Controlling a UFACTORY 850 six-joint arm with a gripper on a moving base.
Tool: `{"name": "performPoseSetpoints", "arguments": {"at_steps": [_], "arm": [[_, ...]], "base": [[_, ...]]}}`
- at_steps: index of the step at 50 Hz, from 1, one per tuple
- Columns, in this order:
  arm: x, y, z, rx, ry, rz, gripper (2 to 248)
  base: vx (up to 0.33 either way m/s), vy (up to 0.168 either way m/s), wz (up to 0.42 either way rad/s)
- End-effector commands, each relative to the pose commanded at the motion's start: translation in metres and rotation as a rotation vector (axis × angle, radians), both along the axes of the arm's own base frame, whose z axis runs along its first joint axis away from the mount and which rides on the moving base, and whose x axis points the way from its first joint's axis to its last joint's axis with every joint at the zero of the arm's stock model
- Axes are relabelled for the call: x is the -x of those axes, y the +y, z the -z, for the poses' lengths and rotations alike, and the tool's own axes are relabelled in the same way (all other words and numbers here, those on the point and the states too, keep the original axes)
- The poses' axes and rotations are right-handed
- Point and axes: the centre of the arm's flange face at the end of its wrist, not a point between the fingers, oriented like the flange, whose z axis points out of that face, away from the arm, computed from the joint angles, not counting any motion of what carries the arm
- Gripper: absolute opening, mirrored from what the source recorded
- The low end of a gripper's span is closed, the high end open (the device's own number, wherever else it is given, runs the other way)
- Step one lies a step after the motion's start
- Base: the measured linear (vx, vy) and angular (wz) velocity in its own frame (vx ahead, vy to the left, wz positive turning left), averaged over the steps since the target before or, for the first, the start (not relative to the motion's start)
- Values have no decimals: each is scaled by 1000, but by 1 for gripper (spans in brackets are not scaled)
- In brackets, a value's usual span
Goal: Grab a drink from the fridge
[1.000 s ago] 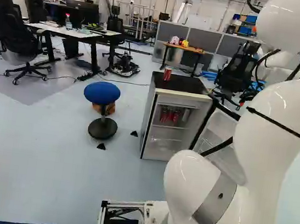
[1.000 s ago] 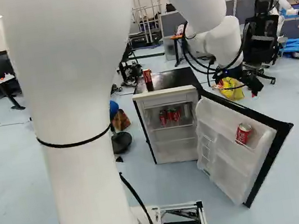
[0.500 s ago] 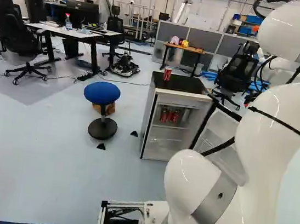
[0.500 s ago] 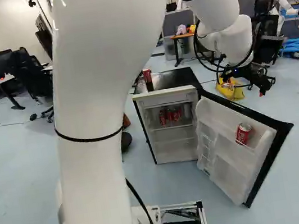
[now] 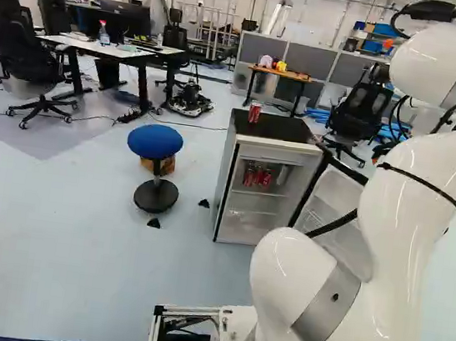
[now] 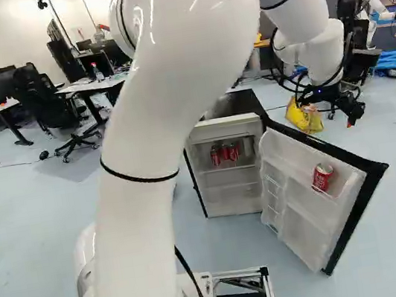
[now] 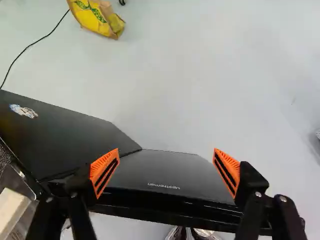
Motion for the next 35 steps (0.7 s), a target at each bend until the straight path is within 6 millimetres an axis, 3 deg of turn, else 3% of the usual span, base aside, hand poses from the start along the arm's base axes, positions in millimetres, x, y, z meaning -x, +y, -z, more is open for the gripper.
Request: {"name": "performPoseSetpoints", "arguments": {"at_steps": [35], "arm": [[-28, -42, 13, -92, 62, -5, 247]], "base": [[0, 0, 0]]}}
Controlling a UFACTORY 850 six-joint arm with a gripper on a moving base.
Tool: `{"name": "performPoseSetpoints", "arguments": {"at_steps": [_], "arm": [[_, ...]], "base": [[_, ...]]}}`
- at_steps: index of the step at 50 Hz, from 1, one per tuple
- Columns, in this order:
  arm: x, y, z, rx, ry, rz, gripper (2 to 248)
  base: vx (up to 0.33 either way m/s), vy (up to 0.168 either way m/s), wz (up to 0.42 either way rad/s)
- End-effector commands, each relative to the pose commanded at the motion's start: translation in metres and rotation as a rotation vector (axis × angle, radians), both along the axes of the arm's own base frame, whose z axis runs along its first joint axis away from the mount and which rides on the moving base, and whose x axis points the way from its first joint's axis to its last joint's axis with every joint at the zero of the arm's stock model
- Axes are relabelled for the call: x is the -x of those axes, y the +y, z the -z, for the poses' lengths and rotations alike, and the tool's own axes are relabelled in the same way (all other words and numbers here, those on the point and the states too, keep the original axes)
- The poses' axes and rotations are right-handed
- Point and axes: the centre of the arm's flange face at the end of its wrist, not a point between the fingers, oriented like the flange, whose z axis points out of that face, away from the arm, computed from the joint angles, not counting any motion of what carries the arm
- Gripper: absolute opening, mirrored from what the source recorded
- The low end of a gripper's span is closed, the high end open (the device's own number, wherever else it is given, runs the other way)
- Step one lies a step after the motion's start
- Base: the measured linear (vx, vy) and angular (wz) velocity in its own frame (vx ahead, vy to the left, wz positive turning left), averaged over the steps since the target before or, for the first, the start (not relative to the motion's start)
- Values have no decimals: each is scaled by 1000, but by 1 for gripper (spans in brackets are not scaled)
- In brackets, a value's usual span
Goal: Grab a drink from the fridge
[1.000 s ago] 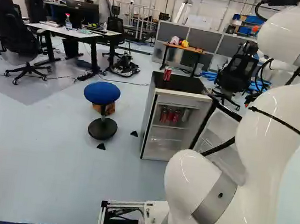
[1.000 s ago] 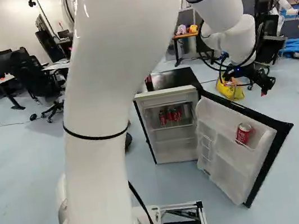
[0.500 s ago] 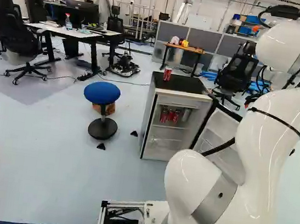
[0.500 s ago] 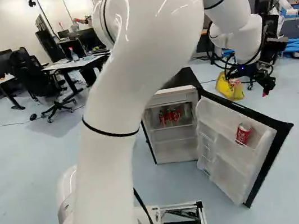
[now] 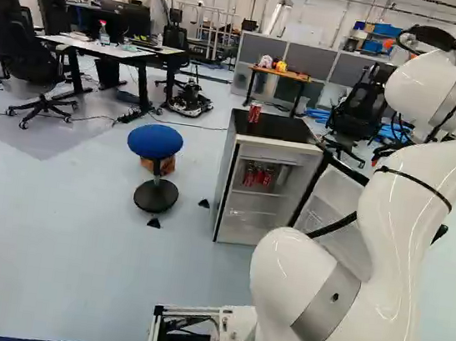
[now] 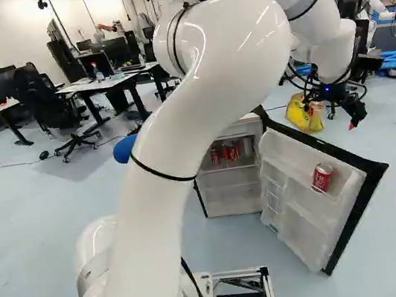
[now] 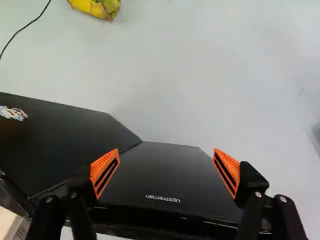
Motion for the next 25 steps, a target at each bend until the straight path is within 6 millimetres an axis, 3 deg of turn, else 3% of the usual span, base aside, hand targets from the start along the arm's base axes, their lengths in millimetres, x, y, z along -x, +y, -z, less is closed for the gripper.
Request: {"name": "performPoseSetpoints", "arguments": {"at_steps": [25], "arm": [[-7, -14, 35, -89, 64, -2, 247]], "base": [[0, 0, 0]]}}
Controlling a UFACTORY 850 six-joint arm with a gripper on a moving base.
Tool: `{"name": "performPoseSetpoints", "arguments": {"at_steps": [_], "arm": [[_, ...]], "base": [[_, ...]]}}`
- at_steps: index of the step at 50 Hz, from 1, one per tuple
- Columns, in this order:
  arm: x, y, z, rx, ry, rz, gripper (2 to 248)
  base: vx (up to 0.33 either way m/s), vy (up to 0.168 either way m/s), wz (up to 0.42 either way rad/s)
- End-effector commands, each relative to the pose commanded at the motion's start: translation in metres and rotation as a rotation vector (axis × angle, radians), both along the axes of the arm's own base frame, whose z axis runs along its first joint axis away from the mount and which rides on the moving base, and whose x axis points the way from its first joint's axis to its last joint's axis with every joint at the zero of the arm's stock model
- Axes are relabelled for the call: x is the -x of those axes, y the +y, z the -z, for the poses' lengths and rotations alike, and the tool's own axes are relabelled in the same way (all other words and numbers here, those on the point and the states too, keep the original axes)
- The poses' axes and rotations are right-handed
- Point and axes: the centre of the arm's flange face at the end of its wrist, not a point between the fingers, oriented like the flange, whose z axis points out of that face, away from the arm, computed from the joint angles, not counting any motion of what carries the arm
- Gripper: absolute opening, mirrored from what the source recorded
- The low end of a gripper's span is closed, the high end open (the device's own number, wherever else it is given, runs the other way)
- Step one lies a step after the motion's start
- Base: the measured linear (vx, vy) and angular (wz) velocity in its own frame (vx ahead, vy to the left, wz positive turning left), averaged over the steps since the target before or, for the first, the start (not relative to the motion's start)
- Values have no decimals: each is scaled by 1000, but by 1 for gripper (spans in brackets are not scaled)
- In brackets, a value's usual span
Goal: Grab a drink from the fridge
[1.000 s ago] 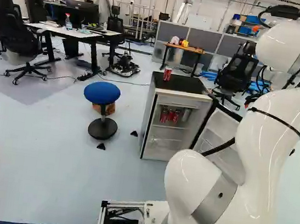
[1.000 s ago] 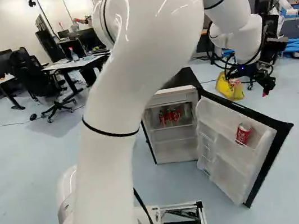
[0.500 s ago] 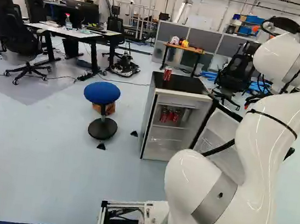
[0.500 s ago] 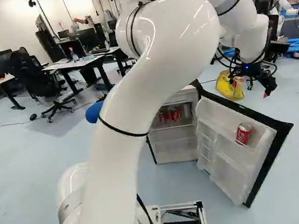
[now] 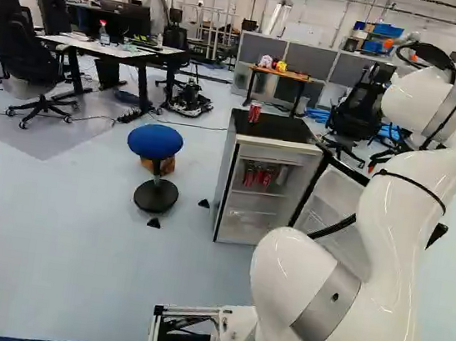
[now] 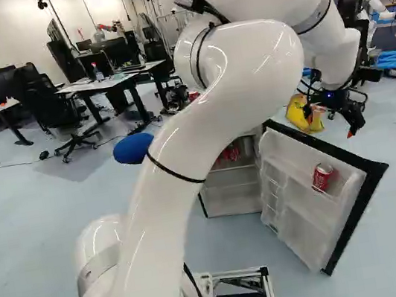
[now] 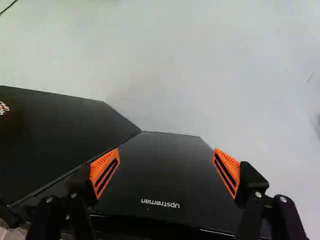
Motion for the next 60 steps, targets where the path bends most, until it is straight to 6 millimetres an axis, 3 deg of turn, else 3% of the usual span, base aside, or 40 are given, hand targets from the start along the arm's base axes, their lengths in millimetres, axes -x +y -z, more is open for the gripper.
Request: {"name": "performPoseSetpoints", "arguments": {"at_steps": [10, 60], "arm": [[-2, -2, 15, -18, 14, 0, 247], [16, 11, 16, -112, 80, 3, 247]], "base": [[0, 0, 0], [0, 0, 0]]}}
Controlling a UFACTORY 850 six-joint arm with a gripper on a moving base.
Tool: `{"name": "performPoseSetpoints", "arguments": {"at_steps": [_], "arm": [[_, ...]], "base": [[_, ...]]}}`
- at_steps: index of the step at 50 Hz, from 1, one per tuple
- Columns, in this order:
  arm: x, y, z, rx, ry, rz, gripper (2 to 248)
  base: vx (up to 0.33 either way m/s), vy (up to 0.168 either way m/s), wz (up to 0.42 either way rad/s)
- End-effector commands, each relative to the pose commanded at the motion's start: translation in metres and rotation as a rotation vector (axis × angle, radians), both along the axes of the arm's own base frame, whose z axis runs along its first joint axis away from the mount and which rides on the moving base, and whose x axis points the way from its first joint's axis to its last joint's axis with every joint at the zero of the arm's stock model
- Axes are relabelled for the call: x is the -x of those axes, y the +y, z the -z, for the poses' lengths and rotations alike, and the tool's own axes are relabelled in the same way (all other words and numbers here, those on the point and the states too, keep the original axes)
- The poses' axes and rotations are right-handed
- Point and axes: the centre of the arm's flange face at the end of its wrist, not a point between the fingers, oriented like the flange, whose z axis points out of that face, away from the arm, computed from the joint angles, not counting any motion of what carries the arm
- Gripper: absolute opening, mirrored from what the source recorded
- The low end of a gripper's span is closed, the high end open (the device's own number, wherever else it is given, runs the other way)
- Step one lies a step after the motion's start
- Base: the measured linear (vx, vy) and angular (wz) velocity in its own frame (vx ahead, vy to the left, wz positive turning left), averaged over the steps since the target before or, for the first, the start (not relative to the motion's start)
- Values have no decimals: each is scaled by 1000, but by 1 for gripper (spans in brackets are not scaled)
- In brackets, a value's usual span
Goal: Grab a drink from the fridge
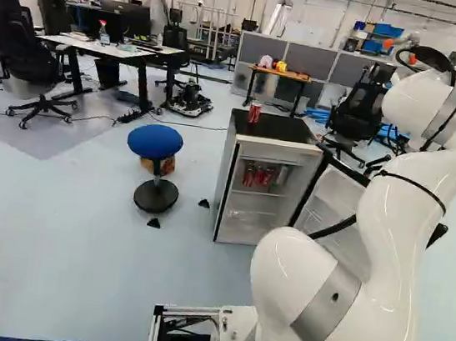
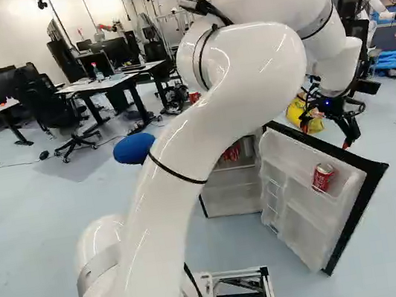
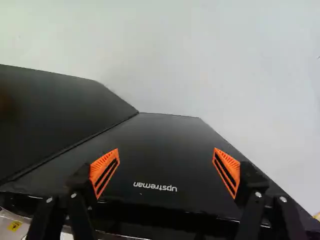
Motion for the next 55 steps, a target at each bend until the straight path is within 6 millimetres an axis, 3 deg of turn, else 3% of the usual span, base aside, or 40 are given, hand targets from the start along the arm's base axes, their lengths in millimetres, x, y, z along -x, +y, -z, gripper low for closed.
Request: {"name": "performPoseSetpoints", "arguments": {"at_steps": [55], "arm": [[35, 23, 1, -106, 74, 15, 247]], "base": [[0, 0, 0]]}}
